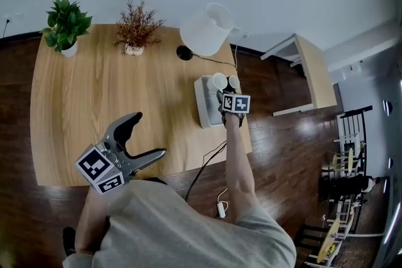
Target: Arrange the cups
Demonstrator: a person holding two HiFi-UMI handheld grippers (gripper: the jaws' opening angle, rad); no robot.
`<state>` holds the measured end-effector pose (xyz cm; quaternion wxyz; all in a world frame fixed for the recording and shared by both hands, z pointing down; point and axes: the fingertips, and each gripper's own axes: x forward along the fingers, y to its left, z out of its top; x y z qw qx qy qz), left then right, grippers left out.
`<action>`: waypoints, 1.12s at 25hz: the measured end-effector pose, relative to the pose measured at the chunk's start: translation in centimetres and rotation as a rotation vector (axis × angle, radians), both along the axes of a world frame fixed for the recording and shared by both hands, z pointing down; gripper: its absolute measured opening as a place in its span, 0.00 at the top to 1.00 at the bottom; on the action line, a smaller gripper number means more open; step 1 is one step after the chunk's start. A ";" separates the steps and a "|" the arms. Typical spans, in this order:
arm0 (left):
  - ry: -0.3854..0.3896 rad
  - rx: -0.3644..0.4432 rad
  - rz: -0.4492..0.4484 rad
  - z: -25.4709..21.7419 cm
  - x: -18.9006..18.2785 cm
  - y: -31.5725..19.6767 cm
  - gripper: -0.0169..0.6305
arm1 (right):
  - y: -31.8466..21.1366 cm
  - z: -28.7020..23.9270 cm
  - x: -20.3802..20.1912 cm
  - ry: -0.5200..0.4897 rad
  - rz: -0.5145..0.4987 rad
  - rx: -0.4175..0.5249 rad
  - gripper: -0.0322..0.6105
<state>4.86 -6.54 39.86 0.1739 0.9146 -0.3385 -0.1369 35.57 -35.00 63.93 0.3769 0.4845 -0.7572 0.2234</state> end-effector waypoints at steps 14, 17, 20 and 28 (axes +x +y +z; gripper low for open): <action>-0.019 0.015 -0.023 -0.6 0.1 -0.1 0.29 | -0.7 2.5 1.4 0.041 0.031 0.022 0.80; -0.015 0.039 -0.002 -1.6 0.6 -0.4 0.29 | 1.6 2.1 2.3 0.008 0.088 0.033 0.78; -0.004 0.066 0.032 -2.8 1.2 -0.6 0.29 | 5.3 0.1 2.5 -0.050 0.134 0.098 0.78; 0.052 0.149 0.169 -6.7 4.2 -0.7 0.29 | 16.7 -17.0 -5.9 -0.301 -0.081 0.560 0.85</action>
